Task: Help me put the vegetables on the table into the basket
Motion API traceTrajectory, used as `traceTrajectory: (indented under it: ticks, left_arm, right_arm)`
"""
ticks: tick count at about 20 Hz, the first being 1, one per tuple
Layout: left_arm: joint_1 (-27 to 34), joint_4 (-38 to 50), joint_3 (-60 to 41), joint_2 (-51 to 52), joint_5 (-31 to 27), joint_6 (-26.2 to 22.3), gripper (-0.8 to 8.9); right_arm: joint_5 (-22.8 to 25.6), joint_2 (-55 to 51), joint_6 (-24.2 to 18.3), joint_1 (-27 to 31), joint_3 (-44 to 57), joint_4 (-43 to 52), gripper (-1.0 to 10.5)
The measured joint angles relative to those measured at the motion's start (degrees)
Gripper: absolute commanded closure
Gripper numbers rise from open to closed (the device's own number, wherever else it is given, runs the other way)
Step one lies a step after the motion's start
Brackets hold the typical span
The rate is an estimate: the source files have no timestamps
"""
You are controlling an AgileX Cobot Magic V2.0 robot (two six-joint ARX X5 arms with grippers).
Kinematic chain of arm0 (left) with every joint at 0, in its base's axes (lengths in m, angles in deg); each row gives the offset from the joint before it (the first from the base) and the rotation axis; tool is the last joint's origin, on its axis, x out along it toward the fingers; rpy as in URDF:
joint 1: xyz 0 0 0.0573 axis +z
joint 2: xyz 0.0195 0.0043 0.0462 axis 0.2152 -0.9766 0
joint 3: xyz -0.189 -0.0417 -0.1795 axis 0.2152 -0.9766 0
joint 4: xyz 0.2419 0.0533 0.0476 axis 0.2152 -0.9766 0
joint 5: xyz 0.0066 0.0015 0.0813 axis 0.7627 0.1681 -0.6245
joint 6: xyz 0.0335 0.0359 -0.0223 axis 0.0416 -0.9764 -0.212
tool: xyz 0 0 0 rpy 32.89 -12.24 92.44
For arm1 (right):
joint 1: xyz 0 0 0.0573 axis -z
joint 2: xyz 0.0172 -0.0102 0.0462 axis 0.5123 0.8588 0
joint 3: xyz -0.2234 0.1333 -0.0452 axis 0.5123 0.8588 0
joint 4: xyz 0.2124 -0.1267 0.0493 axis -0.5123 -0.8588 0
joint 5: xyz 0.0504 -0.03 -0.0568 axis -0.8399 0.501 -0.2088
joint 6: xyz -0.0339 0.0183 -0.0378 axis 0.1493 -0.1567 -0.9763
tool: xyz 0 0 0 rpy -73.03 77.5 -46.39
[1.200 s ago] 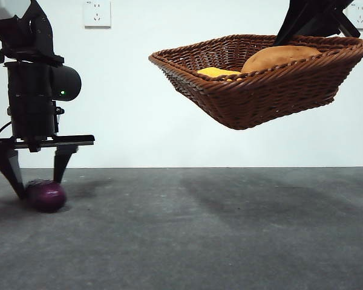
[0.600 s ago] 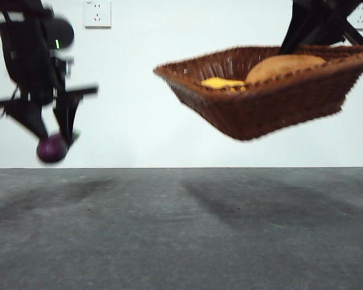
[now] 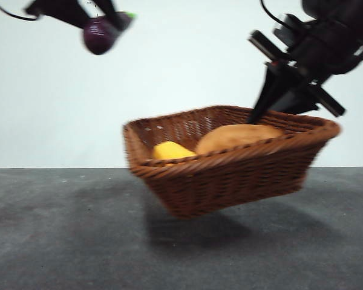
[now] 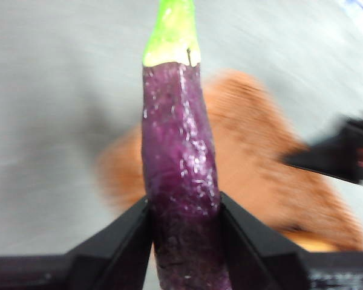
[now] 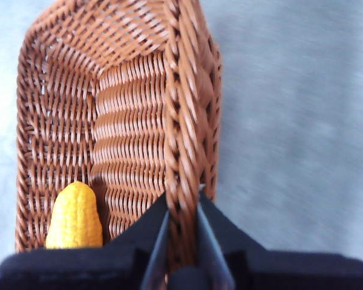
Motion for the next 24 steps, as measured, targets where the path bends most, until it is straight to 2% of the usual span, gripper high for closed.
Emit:
traceTrajectory:
  ticks: [4,7,12,18,19,21,22,24]
  left_arm:
    - [-9.14,2.71,0.0,-2.71,-0.22,1.22,8.21]
    - [-12.76,2.64,0.0,-6.16,-4.9,2.67,8.21]
    - [-13.53,2.89,0.0,-14.21,-7.93,6.32,8.21]
    - [-13.55,3.65,-0.02,-19.15,-7.85,8.81,8.09]
    - [-13.55,3.65,-0.02,-19.3,-7.82,8.83,7.58]
    - [-13.55,3.54,-0.02,-19.34,-7.37,8.83,4.91]
    - [-13.51,2.86,-0.02,-19.34,-7.15,8.85,4.26]
    - [-13.18,0.24,-0.02,-19.34,-7.08,8.39,4.3]
  right_arm:
    - [0.74,0.0,3.78,-3.91,0.0,3.72,9.6]
    - [0.9,0.0,5.01,-4.11,0.0,3.85,9.6]
    - [0.94,0.0,5.2,-4.04,0.0,3.26,9.6]
    - [0.96,0.0,4.52,-4.04,0.0,3.1,9.6]
    - [0.96,0.0,4.42,-4.04,0.0,3.13,9.6]
    - [0.96,0.0,4.28,-4.04,0.0,3.13,9.6]
    - [0.92,0.0,4.13,-4.04,0.0,3.04,9.6]
    - [0.98,0.0,3.58,-4.04,0.0,2.05,9.6]
